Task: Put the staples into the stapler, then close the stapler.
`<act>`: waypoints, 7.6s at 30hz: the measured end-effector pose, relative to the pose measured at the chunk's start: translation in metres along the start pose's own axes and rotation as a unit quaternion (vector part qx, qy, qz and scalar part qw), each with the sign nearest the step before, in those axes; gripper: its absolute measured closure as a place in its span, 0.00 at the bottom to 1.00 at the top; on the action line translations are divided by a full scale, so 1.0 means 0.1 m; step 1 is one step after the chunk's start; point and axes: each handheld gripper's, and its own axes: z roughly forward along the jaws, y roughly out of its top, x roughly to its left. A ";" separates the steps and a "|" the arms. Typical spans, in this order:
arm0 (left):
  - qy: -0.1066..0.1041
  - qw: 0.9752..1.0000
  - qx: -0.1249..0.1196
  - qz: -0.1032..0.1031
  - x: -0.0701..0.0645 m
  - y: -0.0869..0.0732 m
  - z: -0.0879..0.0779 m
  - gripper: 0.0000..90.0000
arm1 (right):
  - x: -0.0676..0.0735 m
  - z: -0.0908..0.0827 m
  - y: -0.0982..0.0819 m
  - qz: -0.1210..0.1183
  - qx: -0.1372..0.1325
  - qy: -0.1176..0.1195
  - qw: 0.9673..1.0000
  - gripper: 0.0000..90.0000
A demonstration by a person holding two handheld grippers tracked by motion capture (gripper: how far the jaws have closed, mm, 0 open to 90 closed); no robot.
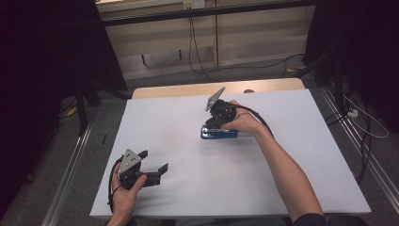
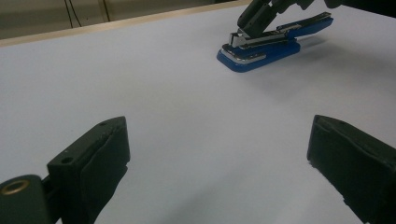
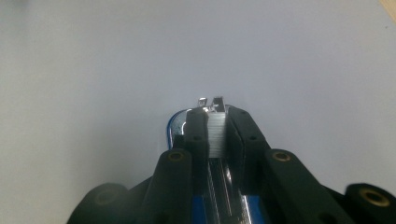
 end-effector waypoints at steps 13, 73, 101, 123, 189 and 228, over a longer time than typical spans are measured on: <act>0.000 1.000 0.001 -0.002 0.00 0.00 0.00 0.07 | -0.01 0.02 -0.01 -0.006 -0.003 0.005 1.000 0.88; 0.000 1.000 -0.002 -0.004 0.00 0.00 -0.01 0.07 | -0.04 0.01 0.00 0.018 -0.001 0.000 1.000 0.72; -0.001 1.000 0.003 -0.003 0.01 0.00 0.01 0.07 | 0.01 -0.12 -0.27 0.144 -0.048 -0.082 0.985 0.10; 0.001 1.000 0.003 -0.005 0.01 0.00 0.02 0.07 | 0.24 -0.38 -0.51 0.207 -0.109 -0.157 0.959 0.06; 0.010 1.000 -0.004 0.003 -0.02 0.17 0.41 0.06 | 0.89 -0.96 -1.54 0.301 -0.180 -0.263 0.899 0.07; -0.019 0.999 -0.007 0.028 -0.26 0.67 1.43 0.09 | 0.82 -0.92 -1.50 0.269 -0.159 -0.264 0.913 0.23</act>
